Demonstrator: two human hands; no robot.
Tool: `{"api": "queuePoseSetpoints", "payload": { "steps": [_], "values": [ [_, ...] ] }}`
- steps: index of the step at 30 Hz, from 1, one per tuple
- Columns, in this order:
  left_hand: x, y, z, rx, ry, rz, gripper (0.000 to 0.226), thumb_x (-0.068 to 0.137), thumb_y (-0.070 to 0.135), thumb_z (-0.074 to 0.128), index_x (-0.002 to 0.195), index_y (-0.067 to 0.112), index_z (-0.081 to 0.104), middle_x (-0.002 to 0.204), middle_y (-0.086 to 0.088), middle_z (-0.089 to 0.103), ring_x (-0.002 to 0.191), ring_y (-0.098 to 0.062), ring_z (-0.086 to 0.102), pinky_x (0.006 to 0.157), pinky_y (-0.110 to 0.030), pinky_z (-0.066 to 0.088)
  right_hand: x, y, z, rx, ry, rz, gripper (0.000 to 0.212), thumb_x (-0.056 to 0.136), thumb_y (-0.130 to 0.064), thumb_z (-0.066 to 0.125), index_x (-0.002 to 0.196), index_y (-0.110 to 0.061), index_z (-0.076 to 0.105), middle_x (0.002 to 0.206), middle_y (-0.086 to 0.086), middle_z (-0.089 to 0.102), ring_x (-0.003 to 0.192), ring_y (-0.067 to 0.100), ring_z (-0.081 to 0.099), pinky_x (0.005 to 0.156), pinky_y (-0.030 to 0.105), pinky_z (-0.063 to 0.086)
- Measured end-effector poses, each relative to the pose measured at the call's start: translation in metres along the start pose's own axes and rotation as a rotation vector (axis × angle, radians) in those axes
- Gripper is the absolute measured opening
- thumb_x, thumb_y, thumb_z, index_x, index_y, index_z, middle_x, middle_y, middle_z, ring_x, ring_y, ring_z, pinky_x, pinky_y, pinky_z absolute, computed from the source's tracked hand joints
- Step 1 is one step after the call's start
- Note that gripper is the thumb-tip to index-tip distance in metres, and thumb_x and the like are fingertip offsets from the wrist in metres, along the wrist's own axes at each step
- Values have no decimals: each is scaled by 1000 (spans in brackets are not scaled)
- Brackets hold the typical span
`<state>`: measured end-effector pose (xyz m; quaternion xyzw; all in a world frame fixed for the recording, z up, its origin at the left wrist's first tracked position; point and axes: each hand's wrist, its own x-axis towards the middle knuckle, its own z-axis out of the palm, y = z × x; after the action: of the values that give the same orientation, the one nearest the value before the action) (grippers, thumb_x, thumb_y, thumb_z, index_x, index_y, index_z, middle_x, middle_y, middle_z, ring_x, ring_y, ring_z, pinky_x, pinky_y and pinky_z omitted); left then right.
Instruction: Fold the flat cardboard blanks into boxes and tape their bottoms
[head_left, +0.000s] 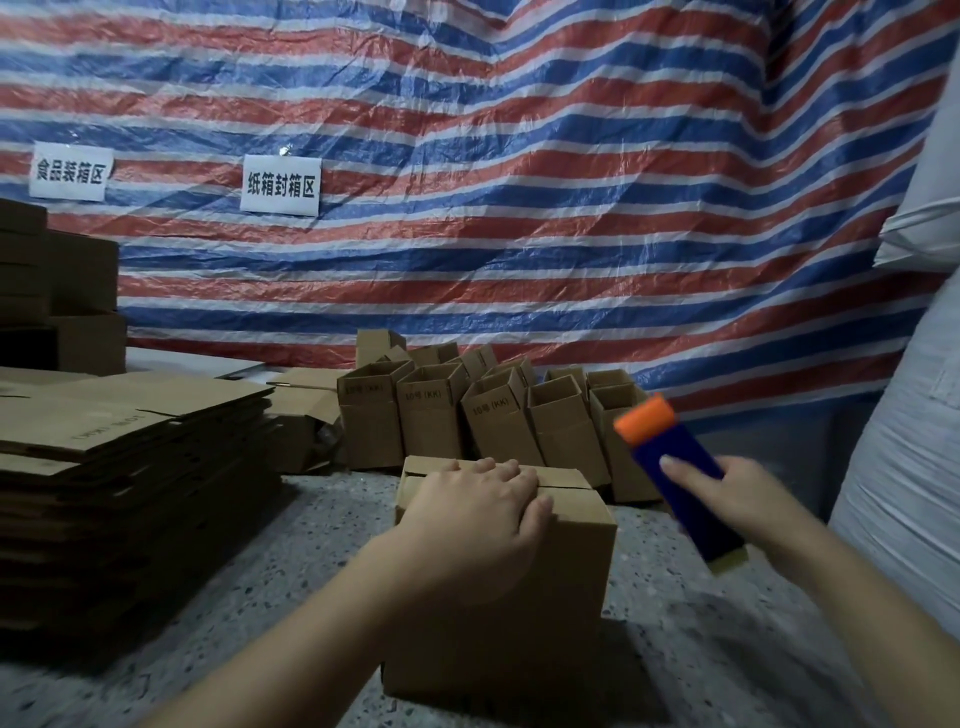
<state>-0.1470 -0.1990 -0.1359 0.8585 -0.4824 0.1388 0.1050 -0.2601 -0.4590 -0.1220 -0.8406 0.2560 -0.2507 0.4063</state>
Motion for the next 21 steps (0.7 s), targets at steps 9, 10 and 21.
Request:
{"api": "queuePoseSetpoints", "payload": {
  "steps": [9,10,21],
  "values": [
    [2,-4,1,-51,18,-39,77,97,66,13,156,22,-9,157,0,37,146,-18,29,115,-37,24,-4,-91,-22,685,-340,-265,32,84,-47,67,89,-20,82,83,6,73,69,16,71,58,29,58],
    [2,-5,1,-52,22,-39,79,96,68,12,156,22,-12,156,0,39,146,-19,30,115,-37,25,-3,-97,-20,704,-386,-269,33,85,-46,66,90,-18,82,82,6,72,68,17,70,57,29,57],
    [3,-8,-15,-437,7,-152,62,96,49,19,155,28,16,96,2,67,76,-12,58,65,-34,45,14,-120,1,485,-711,-129,57,56,-53,95,100,-20,80,82,10,71,62,21,68,54,32,57]
  ]
}}
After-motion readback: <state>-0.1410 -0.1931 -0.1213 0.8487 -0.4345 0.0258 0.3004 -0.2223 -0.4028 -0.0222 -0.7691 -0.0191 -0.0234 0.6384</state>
